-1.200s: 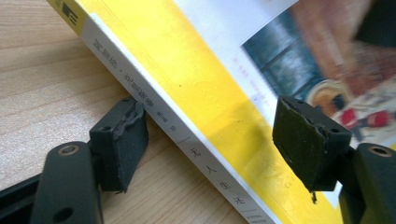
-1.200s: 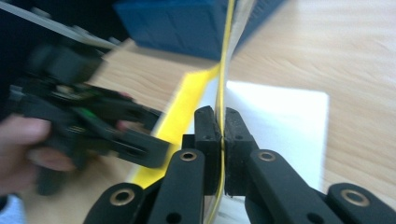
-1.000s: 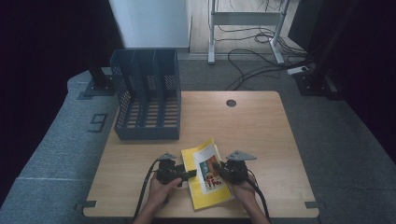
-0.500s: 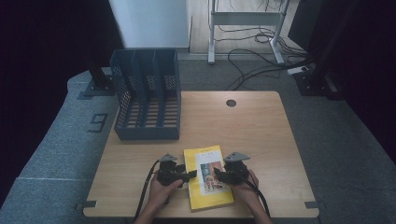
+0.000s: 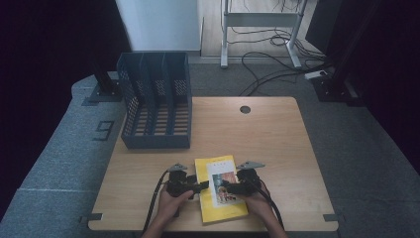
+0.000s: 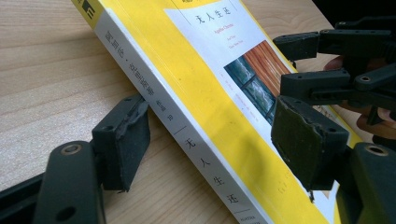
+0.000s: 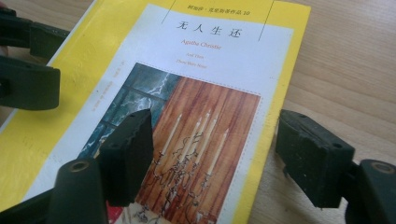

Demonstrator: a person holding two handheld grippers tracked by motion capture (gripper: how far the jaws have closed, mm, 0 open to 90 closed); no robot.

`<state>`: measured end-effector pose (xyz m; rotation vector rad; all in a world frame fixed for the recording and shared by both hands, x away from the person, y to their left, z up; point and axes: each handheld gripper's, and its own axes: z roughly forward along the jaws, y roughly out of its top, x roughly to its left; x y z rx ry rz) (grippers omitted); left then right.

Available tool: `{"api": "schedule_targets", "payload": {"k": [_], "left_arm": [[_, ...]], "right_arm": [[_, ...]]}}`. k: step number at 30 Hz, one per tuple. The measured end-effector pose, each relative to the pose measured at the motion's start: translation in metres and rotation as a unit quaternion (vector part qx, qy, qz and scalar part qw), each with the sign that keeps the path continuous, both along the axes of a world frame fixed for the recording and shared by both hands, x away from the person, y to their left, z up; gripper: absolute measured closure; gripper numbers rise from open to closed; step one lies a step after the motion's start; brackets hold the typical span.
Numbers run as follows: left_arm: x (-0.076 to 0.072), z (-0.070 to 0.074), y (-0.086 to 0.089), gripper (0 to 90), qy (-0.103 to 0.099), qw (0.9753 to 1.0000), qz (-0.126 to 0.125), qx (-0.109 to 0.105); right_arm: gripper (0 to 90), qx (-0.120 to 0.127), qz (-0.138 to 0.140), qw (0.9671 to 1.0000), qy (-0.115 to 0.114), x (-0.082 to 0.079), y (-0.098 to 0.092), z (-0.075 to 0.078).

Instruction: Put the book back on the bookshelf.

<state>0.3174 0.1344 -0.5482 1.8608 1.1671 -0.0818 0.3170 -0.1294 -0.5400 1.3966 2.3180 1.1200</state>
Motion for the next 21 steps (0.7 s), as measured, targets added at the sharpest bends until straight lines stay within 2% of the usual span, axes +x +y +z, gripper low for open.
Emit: {"api": "schedule_targets", "payload": {"k": [6, 9, 14, 21], "left_arm": [[0.003, 0.0, 0.004, 30.0, 0.012, 0.9998, -0.001, -0.012], [0.004, -0.001, 0.006, 32.3, 0.011, 0.9999, -0.001, -0.01], [0.004, -0.001, 0.011, 42.5, 0.021, 0.9997, 0.009, -0.012], [0.004, -0.001, 0.013, 45.6, 0.021, 0.9996, 0.011, -0.013]], "right_arm": [[27.8, 0.009, 0.014, 0.9998, -0.009, 0.0, 0.001, -0.002], [27.7, 0.013, 0.023, 0.9996, -0.011, -0.002, 0.006, -0.002], [27.6, 0.009, 0.029, 0.9994, -0.015, -0.003, 0.008, -0.002], [27.6, 0.002, 0.032, 0.9993, -0.021, -0.006, 0.01, -0.001]]}}
